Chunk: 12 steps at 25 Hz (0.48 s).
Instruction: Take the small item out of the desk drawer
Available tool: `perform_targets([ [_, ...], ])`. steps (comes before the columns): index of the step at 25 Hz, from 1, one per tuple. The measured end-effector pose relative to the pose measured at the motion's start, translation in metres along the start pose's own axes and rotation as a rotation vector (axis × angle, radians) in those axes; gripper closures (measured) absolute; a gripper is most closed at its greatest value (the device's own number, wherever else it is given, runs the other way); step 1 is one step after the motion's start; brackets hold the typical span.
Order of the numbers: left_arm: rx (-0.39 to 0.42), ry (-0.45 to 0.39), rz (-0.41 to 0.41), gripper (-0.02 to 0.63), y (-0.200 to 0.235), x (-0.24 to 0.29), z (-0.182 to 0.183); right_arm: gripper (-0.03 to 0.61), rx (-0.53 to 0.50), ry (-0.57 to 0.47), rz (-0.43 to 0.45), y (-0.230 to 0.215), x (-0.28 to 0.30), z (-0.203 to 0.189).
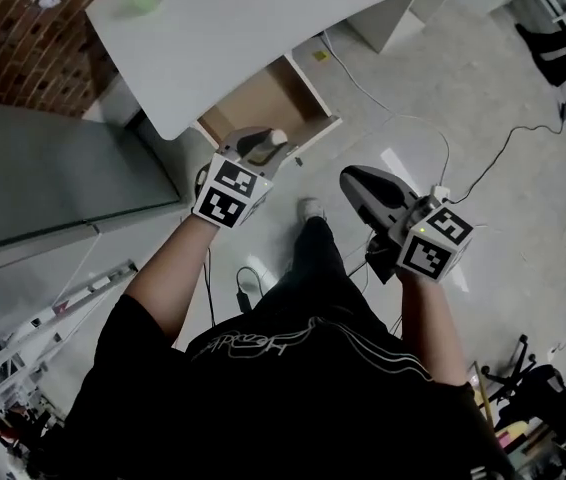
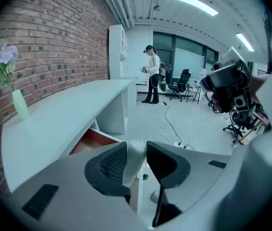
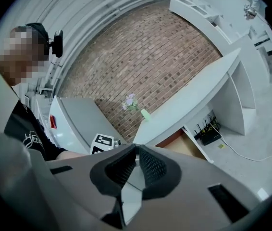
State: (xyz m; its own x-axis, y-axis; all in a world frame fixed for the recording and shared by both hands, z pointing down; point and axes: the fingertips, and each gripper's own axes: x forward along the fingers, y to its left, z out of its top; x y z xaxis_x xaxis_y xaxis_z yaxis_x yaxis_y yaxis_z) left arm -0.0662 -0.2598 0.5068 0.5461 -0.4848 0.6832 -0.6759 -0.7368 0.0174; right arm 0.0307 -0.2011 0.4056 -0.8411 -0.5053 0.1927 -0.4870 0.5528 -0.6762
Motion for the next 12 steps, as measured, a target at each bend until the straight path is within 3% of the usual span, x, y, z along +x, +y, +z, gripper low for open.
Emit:
perform_targets([
  [12,-0.214,-0.267,-0.092,0.469,-0.075,-0.194,0.055,0.522,-0.159,-0.02,0.001,0.131,-0.024,0.025],
])
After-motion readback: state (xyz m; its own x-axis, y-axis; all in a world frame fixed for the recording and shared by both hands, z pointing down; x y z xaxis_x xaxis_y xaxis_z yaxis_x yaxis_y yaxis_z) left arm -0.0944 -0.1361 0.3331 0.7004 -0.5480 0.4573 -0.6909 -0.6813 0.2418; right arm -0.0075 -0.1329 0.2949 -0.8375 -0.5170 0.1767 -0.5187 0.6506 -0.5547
